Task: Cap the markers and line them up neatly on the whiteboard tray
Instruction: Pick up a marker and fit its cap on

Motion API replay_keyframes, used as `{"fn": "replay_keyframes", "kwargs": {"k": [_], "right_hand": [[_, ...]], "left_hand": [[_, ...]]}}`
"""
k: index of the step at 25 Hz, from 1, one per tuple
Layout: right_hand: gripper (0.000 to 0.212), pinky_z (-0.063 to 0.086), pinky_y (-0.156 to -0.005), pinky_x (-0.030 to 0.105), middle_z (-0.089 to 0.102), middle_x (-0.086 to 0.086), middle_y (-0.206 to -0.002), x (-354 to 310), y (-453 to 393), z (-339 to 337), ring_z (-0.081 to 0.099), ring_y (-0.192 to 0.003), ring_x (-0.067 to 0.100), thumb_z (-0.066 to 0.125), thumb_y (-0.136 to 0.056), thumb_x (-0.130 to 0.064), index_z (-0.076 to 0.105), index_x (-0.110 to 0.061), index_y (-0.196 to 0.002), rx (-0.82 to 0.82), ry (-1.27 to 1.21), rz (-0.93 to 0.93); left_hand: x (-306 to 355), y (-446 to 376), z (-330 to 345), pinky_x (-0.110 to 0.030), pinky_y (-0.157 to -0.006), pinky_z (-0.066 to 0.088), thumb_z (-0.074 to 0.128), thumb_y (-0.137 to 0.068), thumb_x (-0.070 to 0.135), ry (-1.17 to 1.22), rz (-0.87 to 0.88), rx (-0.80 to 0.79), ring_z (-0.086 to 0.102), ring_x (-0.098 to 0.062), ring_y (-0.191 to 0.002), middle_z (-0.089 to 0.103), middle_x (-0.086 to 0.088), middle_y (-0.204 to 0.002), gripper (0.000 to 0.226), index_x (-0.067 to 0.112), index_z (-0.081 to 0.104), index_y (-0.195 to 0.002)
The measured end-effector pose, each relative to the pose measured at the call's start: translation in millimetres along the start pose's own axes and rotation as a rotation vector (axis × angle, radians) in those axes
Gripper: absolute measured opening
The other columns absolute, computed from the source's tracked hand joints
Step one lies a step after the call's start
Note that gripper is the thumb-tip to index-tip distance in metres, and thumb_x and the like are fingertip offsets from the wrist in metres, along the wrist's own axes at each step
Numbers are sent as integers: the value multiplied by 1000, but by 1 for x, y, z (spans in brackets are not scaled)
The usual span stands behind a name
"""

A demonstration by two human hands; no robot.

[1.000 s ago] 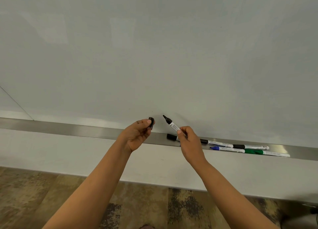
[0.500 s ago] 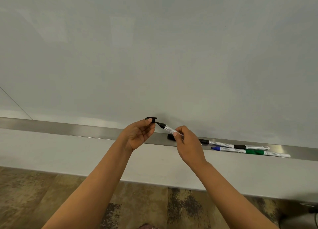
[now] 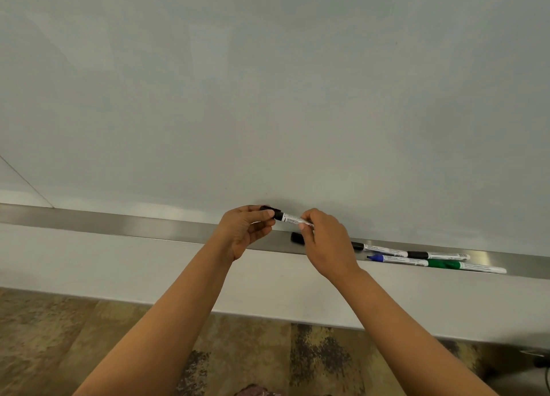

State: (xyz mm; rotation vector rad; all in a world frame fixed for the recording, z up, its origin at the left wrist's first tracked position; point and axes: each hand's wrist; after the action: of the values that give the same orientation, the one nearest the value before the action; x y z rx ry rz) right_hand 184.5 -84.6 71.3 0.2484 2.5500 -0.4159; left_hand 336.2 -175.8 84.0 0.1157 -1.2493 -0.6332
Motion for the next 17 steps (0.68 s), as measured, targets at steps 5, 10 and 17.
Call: {"fn": "replay_keyframes", "kwargs": {"k": [5,10,17], "right_hand": [[45,26,-75,38,62,-5,-79,-12,-4,7,52,-78,20,42,-82,-64,56,-21,-88,45,244,-36],[63,21,-69,36,41,-6,-46,-16,-18,5,45,-59,20,41,-57,-81,37,-20,-44,102,348,57],[58,26,-54,27,22,-5,-31,-5,-23,12,28,-34,21,43,-61,-65,28,-14,-37,117,302,-35]], "left_hand": [[-6,4,16,-21,-55,58,64,-76,-1,9,-78,-48,67,-12,-59,71,-6,-68,7,3,67,-82],[-5,4,22,-26,-59,51,65,-77,4,-93,-240,-86,61,-17,-64,68,-6,-71,5,4,67,-81],[-1,0,24,-27,-57,49,64,-78,7,-217,-347,-158,59,-17,-64,65,-4,-68,6,9,64,-72]]}}
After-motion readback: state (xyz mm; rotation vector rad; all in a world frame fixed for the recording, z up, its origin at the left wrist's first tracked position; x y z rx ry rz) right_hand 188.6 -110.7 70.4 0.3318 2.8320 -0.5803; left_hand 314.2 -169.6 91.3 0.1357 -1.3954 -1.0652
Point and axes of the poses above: each hand's wrist, its own y-axis away from the middle knuckle, its own z-axis out of the palm, x = y × z
